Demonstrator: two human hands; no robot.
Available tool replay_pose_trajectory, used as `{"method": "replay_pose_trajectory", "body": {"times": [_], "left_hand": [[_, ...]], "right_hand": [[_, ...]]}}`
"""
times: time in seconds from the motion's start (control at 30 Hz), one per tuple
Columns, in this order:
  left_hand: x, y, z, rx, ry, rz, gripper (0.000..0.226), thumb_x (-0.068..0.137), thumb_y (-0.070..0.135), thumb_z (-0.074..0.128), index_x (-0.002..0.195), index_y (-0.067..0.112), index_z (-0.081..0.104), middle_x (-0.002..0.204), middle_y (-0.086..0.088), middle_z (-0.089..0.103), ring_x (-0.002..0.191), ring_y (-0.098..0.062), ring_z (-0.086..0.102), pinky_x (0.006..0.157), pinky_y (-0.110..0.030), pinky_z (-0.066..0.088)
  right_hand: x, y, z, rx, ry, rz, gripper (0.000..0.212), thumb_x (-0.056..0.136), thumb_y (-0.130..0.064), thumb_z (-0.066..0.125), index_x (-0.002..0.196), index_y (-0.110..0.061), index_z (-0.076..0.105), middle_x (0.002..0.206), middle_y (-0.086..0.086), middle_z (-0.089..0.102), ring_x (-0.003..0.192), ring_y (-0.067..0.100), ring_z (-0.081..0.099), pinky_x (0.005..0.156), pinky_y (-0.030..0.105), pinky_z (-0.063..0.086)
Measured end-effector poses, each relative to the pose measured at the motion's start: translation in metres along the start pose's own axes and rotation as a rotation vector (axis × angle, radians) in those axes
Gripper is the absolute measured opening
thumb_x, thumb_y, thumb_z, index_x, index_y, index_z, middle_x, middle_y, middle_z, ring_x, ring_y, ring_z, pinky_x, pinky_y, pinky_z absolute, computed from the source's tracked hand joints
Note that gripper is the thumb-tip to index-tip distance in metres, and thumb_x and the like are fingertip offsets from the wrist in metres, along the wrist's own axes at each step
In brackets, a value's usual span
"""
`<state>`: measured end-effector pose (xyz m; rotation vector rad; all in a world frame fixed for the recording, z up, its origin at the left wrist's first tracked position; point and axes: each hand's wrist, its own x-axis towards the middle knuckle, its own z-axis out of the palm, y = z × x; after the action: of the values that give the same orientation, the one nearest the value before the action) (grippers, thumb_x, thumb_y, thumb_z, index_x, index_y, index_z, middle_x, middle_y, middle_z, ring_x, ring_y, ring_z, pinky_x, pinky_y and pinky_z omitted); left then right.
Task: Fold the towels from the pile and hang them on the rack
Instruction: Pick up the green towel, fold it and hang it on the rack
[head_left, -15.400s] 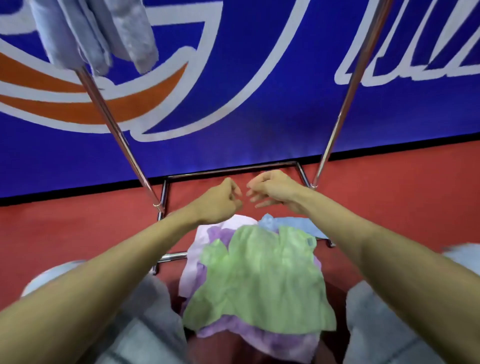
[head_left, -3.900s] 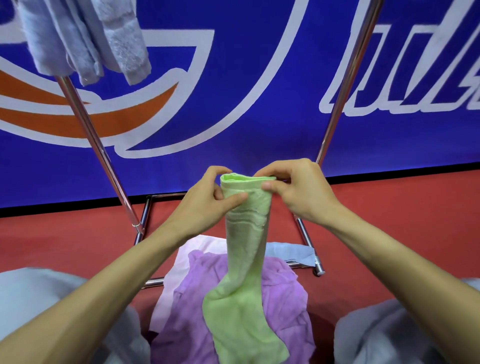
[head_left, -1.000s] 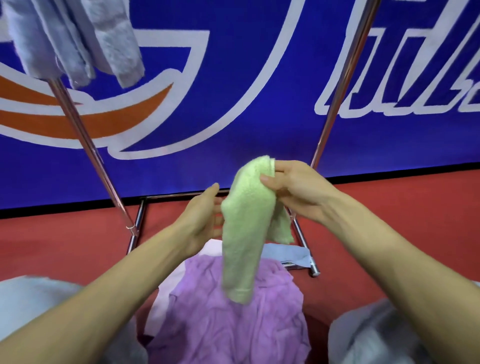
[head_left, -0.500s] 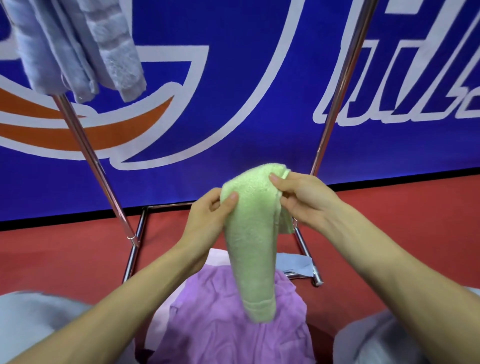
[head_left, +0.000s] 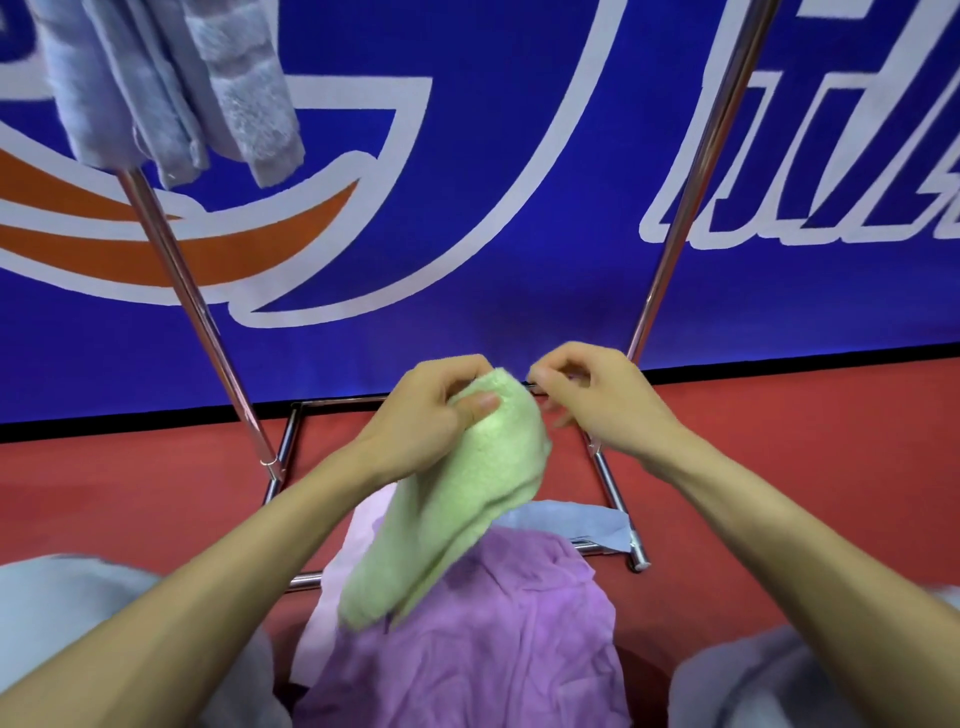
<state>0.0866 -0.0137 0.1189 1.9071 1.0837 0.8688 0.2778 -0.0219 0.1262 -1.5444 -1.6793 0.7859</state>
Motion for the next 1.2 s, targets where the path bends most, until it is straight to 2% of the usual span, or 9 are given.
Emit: {"method": "replay_pose_trajectory", "body": {"times": [0.17,0.3,0.4,0.5,0.63,0.77,0.9,1.03,1.2], "left_hand": [[-0.005,0.004,-0.011,0.096,-0.125,0.001,0.013,0.079,0.028,0.063,0.066,0.023,0.063,0.059,0.002,0.05,0.057,-0.008,0.043,0.059,-0.03,0.037],[-0.008,0.007,-0.021,0.178,-0.133,-0.031,0.012,0.082,0.022,0.072,0.071,0.019,0.069,0.063,-0.001,0.064,0.056,-0.011,0.053,0.059,-0.028,0.044],[-0.01,0.012,-0.025,0.21,-0.14,-0.034,0.018,0.082,0.022,0.073,0.066,0.027,0.067,0.058,0.01,0.063,0.053,-0.001,0.055,0.054,-0.016,0.044],[-0.01,0.012,-0.03,0.209,-0.14,-0.046,0.011,0.083,0.023,0.072,0.071,0.022,0.07,0.067,0.003,0.068,0.059,-0.004,0.061,0.057,-0.021,0.048],[-0.01,0.012,-0.032,0.19,-0.181,-0.06,0.013,0.084,0.022,0.072,0.076,0.012,0.07,0.06,0.001,0.064,0.054,-0.006,0.056,0.056,-0.028,0.046],[-0.009,0.008,-0.031,0.012,-0.309,-0.138,0.022,0.083,0.032,0.071,0.072,0.014,0.065,0.051,0.009,0.053,0.049,-0.008,0.045,0.056,-0.026,0.035],[-0.008,0.003,-0.031,-0.185,-0.379,-0.187,0.049,0.073,0.046,0.07,0.094,0.002,0.069,0.077,-0.013,0.068,0.071,-0.023,0.059,0.072,-0.039,0.046],[-0.011,-0.006,-0.026,-0.158,-0.491,-0.243,0.035,0.078,0.035,0.069,0.097,0.006,0.073,0.096,-0.009,0.075,0.087,-0.019,0.07,0.087,-0.037,0.054],[-0.009,-0.005,-0.023,-0.288,-0.267,-0.225,0.031,0.078,0.028,0.064,0.092,0.0,0.07,0.084,-0.007,0.073,0.077,-0.017,0.068,0.073,-0.028,0.052]], "right_hand": [[0.0,-0.009,0.023,0.482,-0.168,0.044,0.024,0.101,-0.02,0.042,0.093,-0.009,0.062,0.082,0.004,0.07,0.073,0.012,0.067,0.069,0.018,0.054],[-0.003,-0.007,0.029,0.397,-0.266,0.057,0.038,0.1,-0.036,0.041,0.079,-0.012,0.063,0.059,-0.003,0.057,0.053,0.006,0.051,0.055,0.017,0.041],[-0.006,-0.009,0.028,0.305,-0.267,-0.004,0.048,0.098,-0.044,0.043,0.072,-0.008,0.063,0.059,0.0,0.049,0.054,0.01,0.042,0.052,0.021,0.033],[-0.01,-0.01,0.024,0.274,-0.333,-0.027,0.059,0.092,-0.052,0.048,0.071,0.001,0.059,0.061,0.003,0.049,0.057,0.014,0.043,0.054,0.024,0.033],[-0.01,-0.013,0.012,0.205,-0.447,-0.083,0.042,0.088,-0.038,0.059,0.051,-0.02,0.052,0.05,-0.011,0.04,0.047,0.004,0.034,0.05,0.021,0.031],[-0.005,-0.016,0.002,0.214,-0.388,-0.158,0.041,0.089,-0.04,0.059,0.057,-0.017,0.049,0.054,-0.005,0.035,0.048,0.007,0.029,0.045,0.022,0.023],[-0.004,-0.019,-0.001,0.302,-0.323,-0.186,0.043,0.095,-0.035,0.051,0.055,-0.02,0.055,0.051,-0.011,0.04,0.045,0.002,0.032,0.042,0.016,0.026],[-0.002,-0.021,-0.006,0.358,-0.196,-0.173,0.044,0.097,-0.033,0.048,0.054,-0.022,0.05,0.051,-0.009,0.039,0.045,0.004,0.032,0.042,0.018,0.026],[0.002,-0.023,-0.015,0.358,-0.131,-0.123,0.055,0.097,-0.039,0.048,0.08,0.013,0.056,0.068,0.013,0.05,0.062,0.022,0.043,0.055,0.028,0.035]]}}
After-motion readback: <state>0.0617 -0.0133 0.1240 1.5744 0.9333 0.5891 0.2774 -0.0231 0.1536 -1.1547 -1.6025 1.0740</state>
